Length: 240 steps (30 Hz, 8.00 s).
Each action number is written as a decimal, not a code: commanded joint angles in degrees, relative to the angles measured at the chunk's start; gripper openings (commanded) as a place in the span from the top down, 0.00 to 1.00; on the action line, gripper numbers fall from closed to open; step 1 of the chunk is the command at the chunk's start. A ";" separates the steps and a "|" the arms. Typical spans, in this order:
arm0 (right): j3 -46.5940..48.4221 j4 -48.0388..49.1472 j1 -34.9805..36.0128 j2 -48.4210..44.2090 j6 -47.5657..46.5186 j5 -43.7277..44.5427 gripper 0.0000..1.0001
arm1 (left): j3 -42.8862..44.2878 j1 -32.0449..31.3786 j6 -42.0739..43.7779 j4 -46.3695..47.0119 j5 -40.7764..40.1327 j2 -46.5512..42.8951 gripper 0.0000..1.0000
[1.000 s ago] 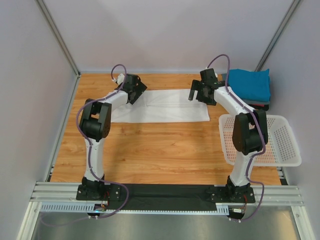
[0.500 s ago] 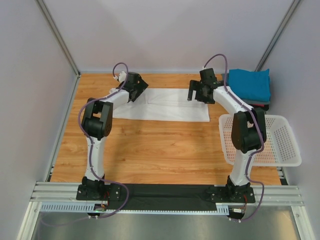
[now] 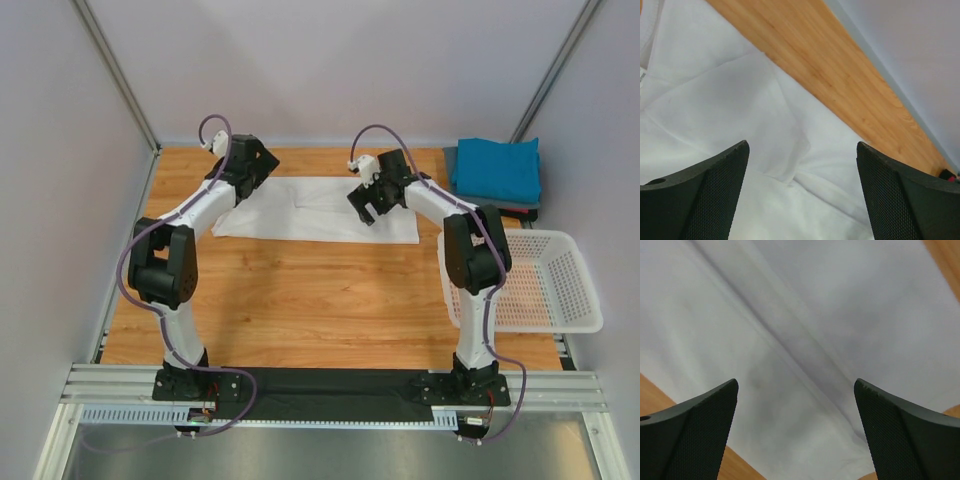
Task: Fold and stack the t-shirts
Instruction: Fold the tshirt
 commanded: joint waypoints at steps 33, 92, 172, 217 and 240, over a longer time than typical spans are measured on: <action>-11.34 -4.22 18.21 -6.97 -6.35 -4.81 0.00 | 28.65 3.16 10.95 -23.18 -1.55 27.05 0.05; -11.41 -9.33 29.73 -35.96 52.14 31.05 0.00 | 29.56 -1.15 30.29 -5.07 26.32 7.48 0.03; -59.68 13.71 26.30 -39.84 77.10 0.12 1.00 | -67.14 -12.48 3.47 -12.09 29.84 -48.70 1.00; -20.32 1.15 8.73 -21.40 63.39 -10.52 1.00 | -17.05 -2.73 25.01 -26.79 20.43 -23.75 1.00; -0.54 -3.24 3.54 -1.54 58.29 -17.90 1.00 | -3.94 0.43 27.30 -25.20 18.93 -5.65 1.00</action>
